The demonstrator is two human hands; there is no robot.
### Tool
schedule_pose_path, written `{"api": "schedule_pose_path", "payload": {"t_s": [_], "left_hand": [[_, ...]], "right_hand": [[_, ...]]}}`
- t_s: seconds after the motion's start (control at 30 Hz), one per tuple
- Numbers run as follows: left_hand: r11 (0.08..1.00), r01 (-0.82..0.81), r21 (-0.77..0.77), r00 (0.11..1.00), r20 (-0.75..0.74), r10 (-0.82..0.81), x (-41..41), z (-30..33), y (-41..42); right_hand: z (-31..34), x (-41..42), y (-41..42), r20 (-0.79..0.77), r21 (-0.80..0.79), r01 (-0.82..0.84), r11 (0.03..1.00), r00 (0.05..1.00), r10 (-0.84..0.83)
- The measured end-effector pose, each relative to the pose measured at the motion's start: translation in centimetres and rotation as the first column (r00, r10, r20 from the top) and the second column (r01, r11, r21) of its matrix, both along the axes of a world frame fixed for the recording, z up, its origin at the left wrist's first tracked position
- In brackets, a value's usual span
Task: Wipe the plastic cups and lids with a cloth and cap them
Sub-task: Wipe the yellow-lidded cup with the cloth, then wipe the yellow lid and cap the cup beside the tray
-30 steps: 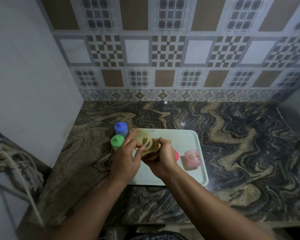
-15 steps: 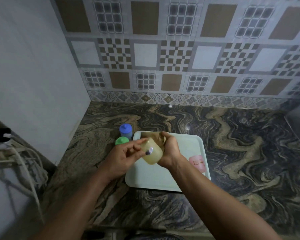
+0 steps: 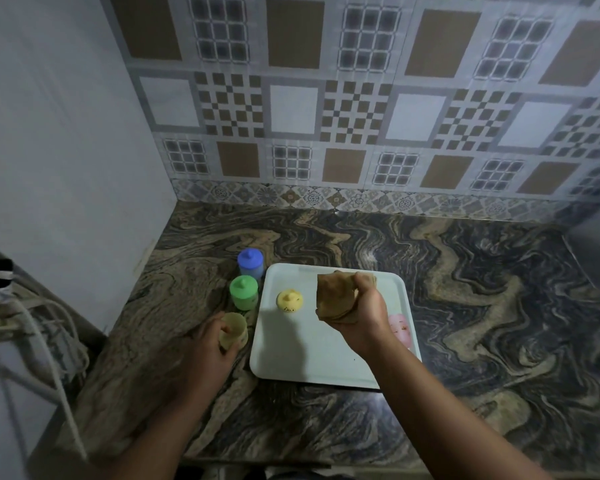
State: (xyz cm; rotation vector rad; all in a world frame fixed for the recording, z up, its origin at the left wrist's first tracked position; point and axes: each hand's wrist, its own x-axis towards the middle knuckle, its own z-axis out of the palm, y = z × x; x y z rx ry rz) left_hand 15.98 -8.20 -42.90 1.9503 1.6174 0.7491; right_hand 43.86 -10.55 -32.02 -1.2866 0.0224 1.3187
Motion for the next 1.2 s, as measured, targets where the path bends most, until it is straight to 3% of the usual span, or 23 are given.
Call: {"api": "schedule_pose_path", "payload": {"t_s": [0.17,0.57,0.67,0.77,0.87,1.03,1.2], "left_hand": [[1.000,-0.029,-0.005,0.996,-0.080,0.029,0.9,-0.3,1.3],[0.999,0.011,-0.033,0.993,-0.119,-0.015,2.3,-0.2,5.1],[0.990,0.034,0.135,0.976,-0.218,-0.004,2.9,0.3,4.5],[0.916,0.235,0.324,0.934,-0.335,-0.122,5.3,1.6,4.4],[0.920,0.371,0.127,0.893,-0.319,-0.316,8.9,2.0,5.9],[0.916,0.328,-0.232,0.775,-0.489,-0.401,12.7,0.6,9.1],[0.915,0.330,-0.232,0.706,-0.582,-0.403,14.0,-0.3,10.4]], "right_hand": [[0.2,1.3,-0.5,-0.004,0.019,0.006,1.000,1.000,-0.006],[0.9,1.5,-0.4,0.065,-0.002,0.046,0.999,0.997,-0.046],[1.3,1.8,-0.5,0.059,0.016,0.060,0.998,0.996,-0.060],[1.3,2.7,-1.0,0.068,0.062,0.095,0.994,0.993,-0.099],[1.3,3.9,-2.0,0.075,0.087,0.129,0.988,0.988,-0.136],[1.4,5.4,-4.1,0.047,0.087,0.207,0.974,0.976,-0.212],[0.9,6.7,-5.9,0.083,0.065,0.253,0.965,0.963,-0.258]]}}
